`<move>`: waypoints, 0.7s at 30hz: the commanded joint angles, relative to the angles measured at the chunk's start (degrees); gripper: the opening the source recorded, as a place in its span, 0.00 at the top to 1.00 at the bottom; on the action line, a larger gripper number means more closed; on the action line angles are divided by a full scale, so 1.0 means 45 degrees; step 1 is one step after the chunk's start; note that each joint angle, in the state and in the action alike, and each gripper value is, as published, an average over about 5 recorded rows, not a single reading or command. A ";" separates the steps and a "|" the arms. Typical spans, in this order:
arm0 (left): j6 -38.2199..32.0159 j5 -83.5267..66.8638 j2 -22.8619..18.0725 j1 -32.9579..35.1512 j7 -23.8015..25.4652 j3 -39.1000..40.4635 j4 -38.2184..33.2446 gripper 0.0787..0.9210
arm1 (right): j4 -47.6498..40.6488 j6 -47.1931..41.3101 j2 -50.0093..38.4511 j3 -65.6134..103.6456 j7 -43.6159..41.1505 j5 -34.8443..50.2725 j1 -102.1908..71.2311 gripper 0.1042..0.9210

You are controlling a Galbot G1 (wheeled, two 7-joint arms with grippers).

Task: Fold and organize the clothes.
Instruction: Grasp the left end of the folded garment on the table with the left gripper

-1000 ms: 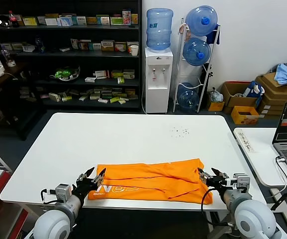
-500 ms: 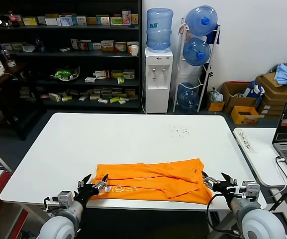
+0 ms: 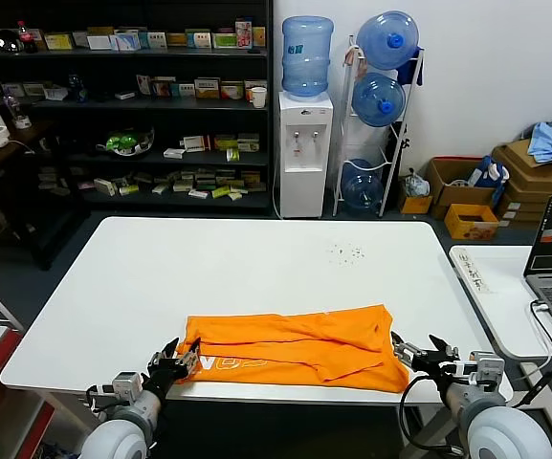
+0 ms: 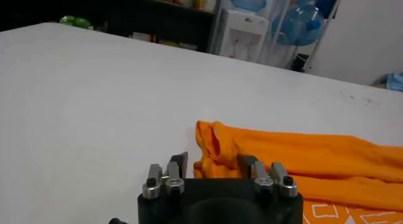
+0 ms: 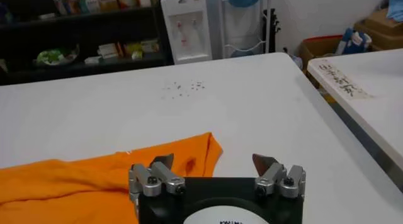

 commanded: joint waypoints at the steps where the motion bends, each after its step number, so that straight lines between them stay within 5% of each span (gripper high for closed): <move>1: -0.0113 0.0051 -0.0162 0.0063 0.0031 0.0038 0.0213 0.46 | -0.0005 0.0029 0.0023 0.0097 -0.0018 -0.0004 -0.0099 0.12; 14: -0.1013 0.1054 -0.0282 0.0290 0.0167 0.0018 -0.0632 0.90 | -0.0201 0.0043 0.0113 -0.0150 -0.0015 0.0039 0.0191 0.12; 21: -0.0909 0.1723 0.0202 0.0323 -0.0059 -0.0500 -0.1623 0.94 | -0.0365 0.0083 0.0210 -0.0371 0.0002 0.0055 0.0518 0.12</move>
